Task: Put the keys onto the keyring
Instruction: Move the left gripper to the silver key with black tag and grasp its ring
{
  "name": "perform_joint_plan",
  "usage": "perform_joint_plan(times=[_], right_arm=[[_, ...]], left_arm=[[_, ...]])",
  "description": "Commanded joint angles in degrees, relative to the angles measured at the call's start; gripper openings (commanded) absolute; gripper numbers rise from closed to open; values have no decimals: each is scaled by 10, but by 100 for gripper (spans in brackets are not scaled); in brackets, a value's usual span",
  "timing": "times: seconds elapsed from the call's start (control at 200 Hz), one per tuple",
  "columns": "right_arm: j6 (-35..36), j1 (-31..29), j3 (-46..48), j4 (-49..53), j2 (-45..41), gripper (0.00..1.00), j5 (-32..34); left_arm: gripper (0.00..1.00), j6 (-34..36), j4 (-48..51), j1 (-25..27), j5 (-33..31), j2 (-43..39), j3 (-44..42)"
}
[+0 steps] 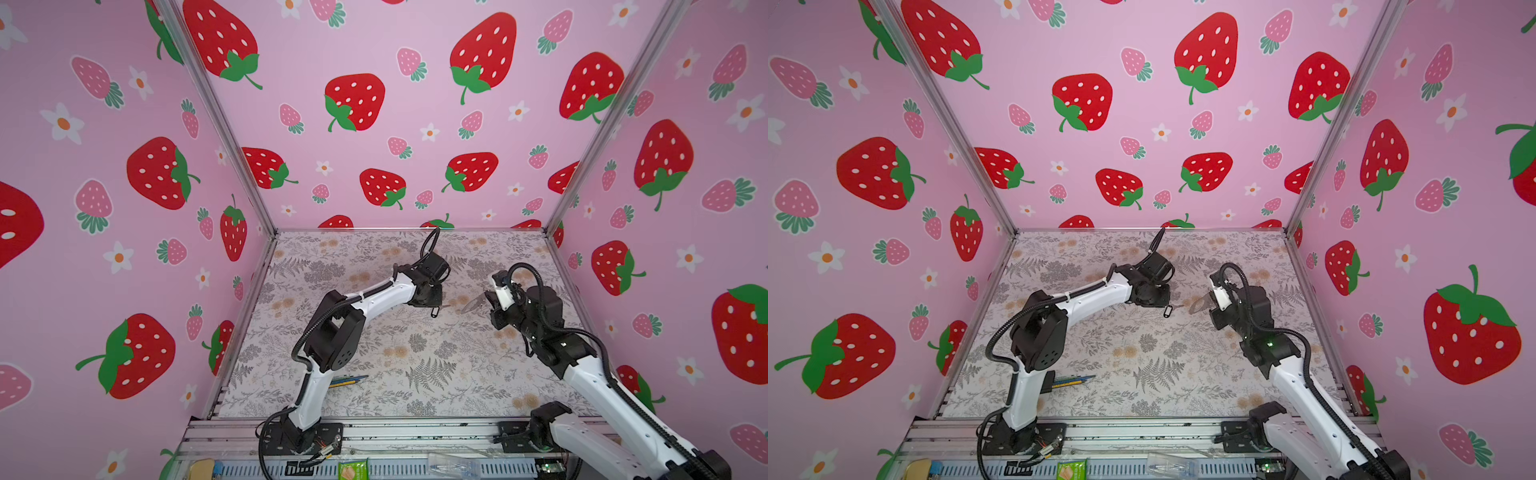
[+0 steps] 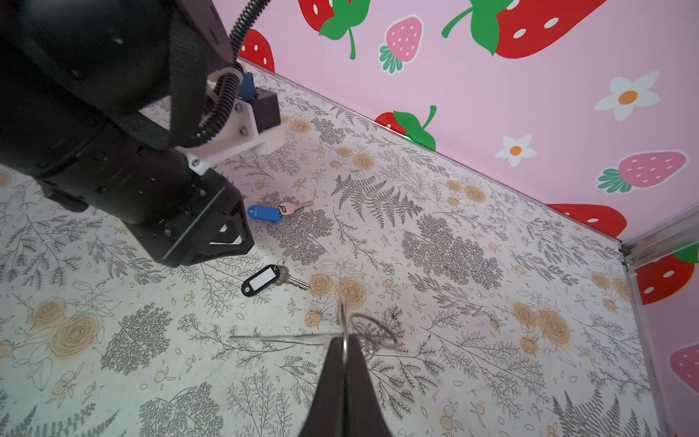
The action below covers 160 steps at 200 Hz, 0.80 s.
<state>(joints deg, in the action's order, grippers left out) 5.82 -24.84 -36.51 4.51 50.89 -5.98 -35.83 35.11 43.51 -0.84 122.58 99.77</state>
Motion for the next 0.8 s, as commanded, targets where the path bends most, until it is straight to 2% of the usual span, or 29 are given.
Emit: perform_joint_plan(times=[0.0, 0.415, 0.795], right_arm=[[-18, 2, 7, -5, 1, 4, -18], [-12, 2, 15, 11, 9, 2, 9], [-7, 3, 19, 15, 8, 2, -14]], left_arm=[[27, 1, 36, 3, 8, 16, 43], [27, 32, 65, 6, 20, 75, 107], [27, 33, 81, 10, 21, 117, 151]])
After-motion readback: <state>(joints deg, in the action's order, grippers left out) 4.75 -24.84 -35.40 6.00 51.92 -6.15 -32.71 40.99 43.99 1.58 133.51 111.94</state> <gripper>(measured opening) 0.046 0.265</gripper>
